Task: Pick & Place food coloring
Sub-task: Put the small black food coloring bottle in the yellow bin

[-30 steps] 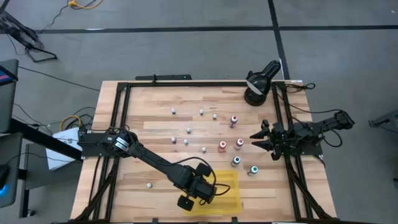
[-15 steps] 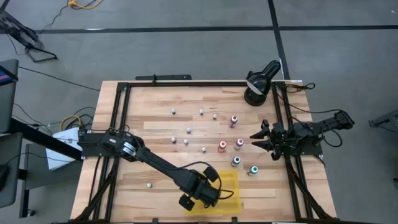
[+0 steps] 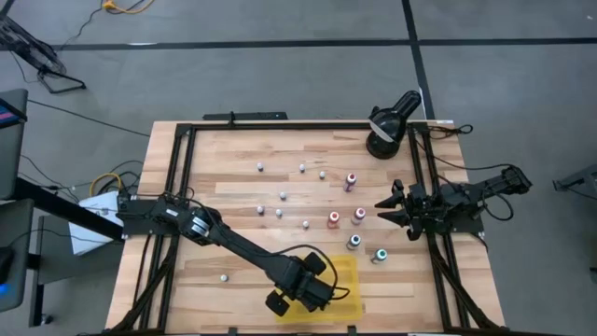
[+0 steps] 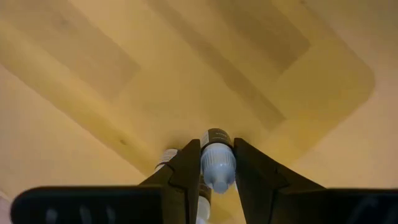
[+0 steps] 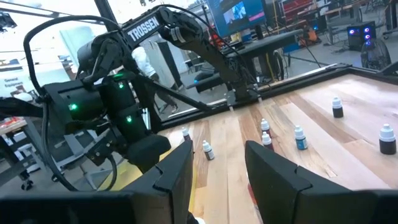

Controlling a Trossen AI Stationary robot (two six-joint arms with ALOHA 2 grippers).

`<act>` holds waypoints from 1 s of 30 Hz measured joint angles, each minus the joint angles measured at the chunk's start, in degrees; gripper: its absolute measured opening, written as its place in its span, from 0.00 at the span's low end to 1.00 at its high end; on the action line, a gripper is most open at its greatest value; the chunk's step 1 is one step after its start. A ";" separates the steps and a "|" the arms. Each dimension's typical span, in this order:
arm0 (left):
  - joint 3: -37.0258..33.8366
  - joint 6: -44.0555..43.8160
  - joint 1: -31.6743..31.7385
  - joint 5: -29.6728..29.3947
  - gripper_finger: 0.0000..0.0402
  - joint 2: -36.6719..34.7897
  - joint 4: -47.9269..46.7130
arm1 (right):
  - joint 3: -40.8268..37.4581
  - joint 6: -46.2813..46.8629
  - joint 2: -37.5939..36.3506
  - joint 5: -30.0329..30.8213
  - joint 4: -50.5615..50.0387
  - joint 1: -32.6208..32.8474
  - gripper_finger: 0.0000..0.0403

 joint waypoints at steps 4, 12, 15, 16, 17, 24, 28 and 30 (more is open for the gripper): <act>0.00 -0.02 0.00 -0.14 0.19 0.00 -0.35 | -0.02 0.00 0.00 0.00 0.00 0.01 0.34; 0.00 -0.04 0.00 -0.55 0.19 0.00 0.57 | -0.02 0.00 0.00 0.00 0.00 0.01 0.34; 0.00 -0.09 0.00 -1.18 0.19 0.00 0.76 | 0.00 0.00 0.00 0.00 0.00 0.01 0.34; -0.02 -0.09 0.00 -1.46 0.19 0.00 0.79 | -0.02 0.00 0.00 0.00 0.00 0.01 0.34; -0.01 -0.09 0.00 -1.82 0.19 0.00 0.82 | -0.02 0.00 0.00 0.00 0.00 0.01 0.34; -0.04 -0.61 0.02 -2.08 0.19 0.00 0.98 | 0.00 0.00 0.00 0.02 0.00 0.01 0.34; -0.04 -0.87 0.00 -2.05 0.19 0.00 0.96 | -0.02 0.00 0.00 0.02 0.00 0.01 0.34; -0.04 -0.87 0.02 -2.05 0.19 0.00 0.94 | -0.01 0.00 0.00 0.02 0.00 0.00 0.34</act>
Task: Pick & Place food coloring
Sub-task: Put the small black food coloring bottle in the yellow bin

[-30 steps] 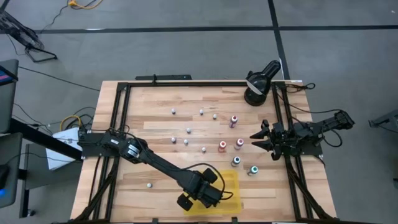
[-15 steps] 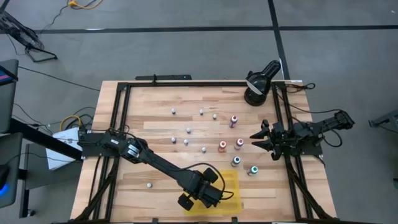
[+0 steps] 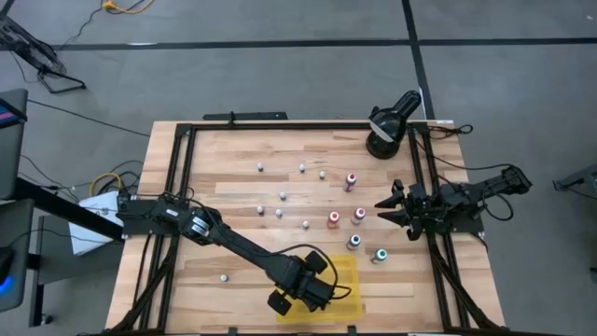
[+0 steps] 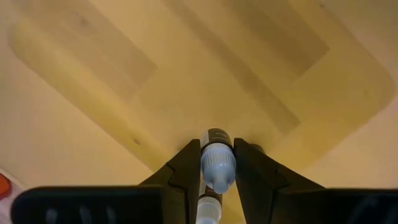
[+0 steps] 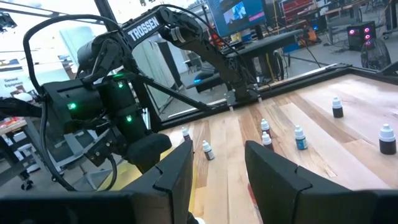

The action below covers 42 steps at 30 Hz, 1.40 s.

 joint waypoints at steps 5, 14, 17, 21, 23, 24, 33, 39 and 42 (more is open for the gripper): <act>-0.13 -0.02 0.04 0.98 0.19 0.00 0.06 | 0.00 0.00 0.00 0.00 0.00 0.00 0.34; -2.10 -1.31 -0.07 0.08 0.19 0.00 1.74 | 0.01 0.00 0.00 0.00 0.00 0.01 0.34; -2.10 -1.37 0.03 0.07 0.19 0.00 1.60 | 0.00 0.00 0.00 0.00 0.00 0.00 0.34; -2.10 -1.53 0.04 0.44 0.19 0.00 2.55 | 0.01 0.00 0.00 0.00 0.00 0.01 0.34; -2.05 -1.28 0.11 0.44 0.19 0.24 2.56 | 0.00 0.00 0.00 0.00 0.00 0.00 0.34; -1.99 -1.27 0.22 0.46 0.19 0.46 2.67 | 0.01 0.00 0.00 0.00 0.00 0.01 0.34; -1.99 -1.16 0.22 1.01 0.19 1.62 3.73 | 0.01 0.00 0.00 0.02 0.00 0.01 0.34; -1.99 -0.92 0.22 1.05 0.19 1.62 2.79 | -0.01 0.00 0.00 0.02 0.00 0.01 0.34; -1.99 -0.90 0.22 1.05 0.19 1.62 2.04 | 0.01 0.00 0.00 0.00 0.00 0.01 0.34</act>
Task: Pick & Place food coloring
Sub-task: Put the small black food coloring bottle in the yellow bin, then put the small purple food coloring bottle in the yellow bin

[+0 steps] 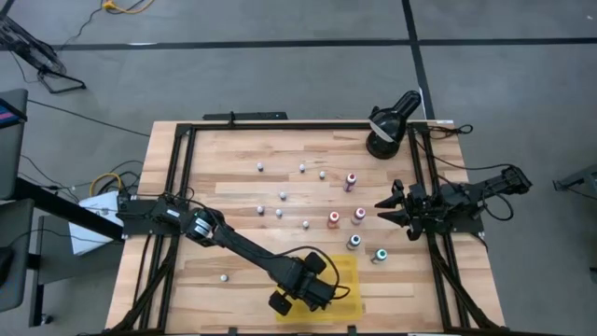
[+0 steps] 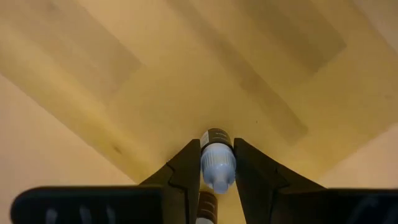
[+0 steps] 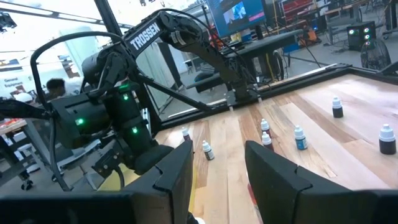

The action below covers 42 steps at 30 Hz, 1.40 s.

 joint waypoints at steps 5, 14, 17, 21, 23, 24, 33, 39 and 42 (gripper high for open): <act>0.00 -0.09 0.00 0.00 0.19 0.00 -0.12 | -0.02 0.00 0.00 0.02 0.00 0.00 0.34; 0.00 -1.11 0.00 -0.52 0.26 0.00 -0.10 | 0.00 0.00 0.00 0.00 0.00 -0.02 0.34; 0.00 -1.52 0.00 -0.52 0.30 0.00 -0.10 | 0.00 0.00 0.00 0.02 0.00 -0.01 0.34; 0.25 -1.59 0.00 -0.56 0.32 0.00 -0.16 | -0.01 0.00 -0.01 0.02 0.00 -0.02 0.34; 0.91 -1.67 0.00 -0.57 0.32 0.00 -0.12 | -0.01 0.00 0.00 0.01 0.00 0.00 0.34; 1.29 -1.66 0.00 -0.57 0.32 0.00 -0.09 | 0.00 0.00 -0.01 0.01 0.00 0.00 0.34; 7.36 -5.14 -0.20 1.41 0.32 0.00 -3.78 | -0.01 0.00 -0.01 0.02 0.00 -0.02 0.34; 10.24 -12.27 -0.62 6.59 0.32 -2.19 -8.58 | -0.02 0.00 0.00 0.01 0.00 0.00 0.35; 10.19 -13.58 -1.27 6.92 0.32 -4.57 -12.12 | 0.00 0.00 0.00 0.02 0.00 -0.02 0.34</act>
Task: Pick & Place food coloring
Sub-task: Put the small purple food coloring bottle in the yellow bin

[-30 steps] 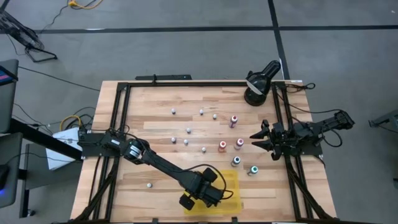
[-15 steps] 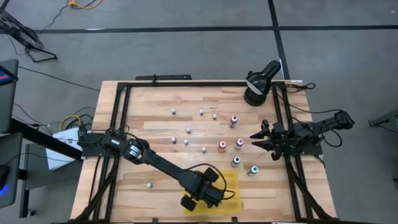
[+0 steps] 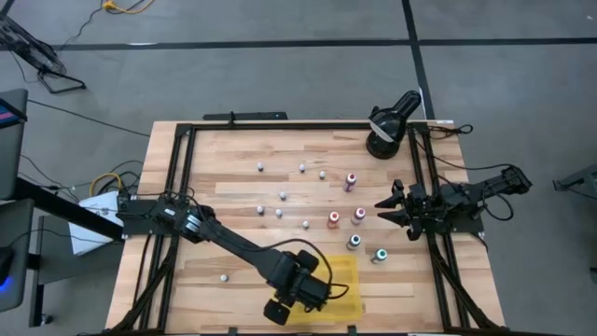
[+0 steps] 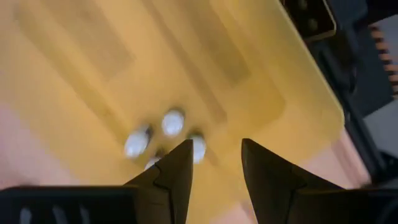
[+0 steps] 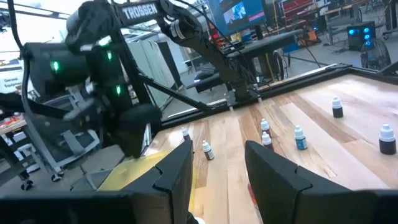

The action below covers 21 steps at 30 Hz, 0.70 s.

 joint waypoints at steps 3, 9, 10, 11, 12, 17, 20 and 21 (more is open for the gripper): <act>0.01 0.86 -1.13 -2.80 0.32 -1.54 -4.04 | 0.00 0.00 -0.02 -0.02 0.00 0.02 0.34; -0.03 1.63 -2.84 -5.01 0.32 -4.15 -6.22 | -0.01 0.00 -0.01 0.00 0.00 0.02 0.35; -0.03 1.50 -3.03 -5.02 0.32 -4.40 -6.19 | -0.01 0.00 -0.02 0.00 -0.01 0.02 0.34; -0.03 1.43 -3.13 -5.04 0.32 -4.58 -6.26 | -0.01 0.00 -0.01 -0.01 -0.01 0.02 0.34; -0.03 1.45 -3.15 -5.07 0.32 -4.68 -6.52 | 0.00 0.00 -0.02 0.00 0.00 0.02 0.34; -0.07 1.77 -3.17 -5.45 0.32 -4.72 -9.56 | 0.00 0.00 -0.02 0.00 -0.02 0.02 0.34; -0.27 3.10 -3.77 -5.72 0.32 -5.07 -9.24 | 0.00 0.00 -0.02 -0.02 0.00 0.02 0.35; -1.15 3.35 -4.10 -5.85 0.32 -5.84 -8.11 | 0.00 0.00 -0.02 0.00 0.00 0.01 0.34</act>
